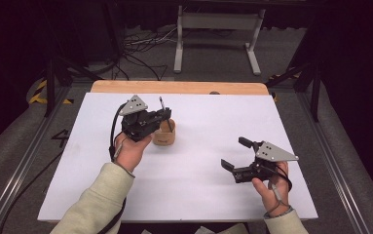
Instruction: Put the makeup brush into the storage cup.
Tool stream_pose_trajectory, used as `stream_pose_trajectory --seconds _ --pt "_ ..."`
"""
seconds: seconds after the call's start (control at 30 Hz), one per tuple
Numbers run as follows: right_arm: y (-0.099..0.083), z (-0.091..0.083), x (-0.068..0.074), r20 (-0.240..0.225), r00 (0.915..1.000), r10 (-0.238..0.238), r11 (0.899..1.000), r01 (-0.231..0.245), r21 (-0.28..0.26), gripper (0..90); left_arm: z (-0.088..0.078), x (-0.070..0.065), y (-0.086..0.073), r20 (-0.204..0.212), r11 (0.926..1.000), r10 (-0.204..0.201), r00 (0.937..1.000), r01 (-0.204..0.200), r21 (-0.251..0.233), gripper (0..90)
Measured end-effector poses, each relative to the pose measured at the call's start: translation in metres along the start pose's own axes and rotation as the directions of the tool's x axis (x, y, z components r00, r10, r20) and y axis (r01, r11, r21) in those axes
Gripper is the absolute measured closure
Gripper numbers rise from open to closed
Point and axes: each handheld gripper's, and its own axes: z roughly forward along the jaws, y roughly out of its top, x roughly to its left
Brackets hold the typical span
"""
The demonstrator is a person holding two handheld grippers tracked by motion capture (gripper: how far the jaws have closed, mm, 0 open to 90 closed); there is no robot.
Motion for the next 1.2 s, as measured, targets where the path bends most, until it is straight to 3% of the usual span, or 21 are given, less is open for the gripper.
stream_pose_trajectory --seconds 0.4,0.53,0.67,0.9,1.03,1.2 --pt "-0.005 -0.009 -0.004 0.018 0.9997 0.017 1.0 -0.018 0.004 0.4 0.005 0.012 0.001 -0.084 0.9988 -0.048 0.9953 0.048 -0.013 83.3" --pt "-0.006 -0.009 -0.004 0.014 0.9998 0.017 1.0 -0.017 0.004 0.5 0.007 0.013 0.0 -0.151 0.9988 -0.048 0.9873 0.047 -0.013 83.2" --pt "-0.008 -0.009 -0.005 0.022 0.9995 0.022 1.0 -0.022 0.007 0.4 0.009 0.012 0.001 -0.191 0.9996 -0.028 0.9812 0.028 -0.001 83.2" --pt "-0.009 -0.01 -0.006 0.023 0.9994 0.025 1.0 -0.025 0.006 0.5 0.012 0.015 -0.001 -0.218 0.9991 -0.04 0.975 0.041 0.003 83.2" --pt "-0.009 -0.01 -0.006 0.023 0.9994 0.027 1.0 -0.027 0.009 0.5 0.016 0.015 -0.002 -0.245 0.9973 -0.072 0.9668 0.073 -0.006 83.2" --pt "-0.01 -0.009 -0.006 0.02 0.9994 0.029 1.0 -0.03 0.011 0.4 0.02 0.015 -0.003 -0.24 0.9976 -0.067 0.9685 0.069 -0.002 83.1"
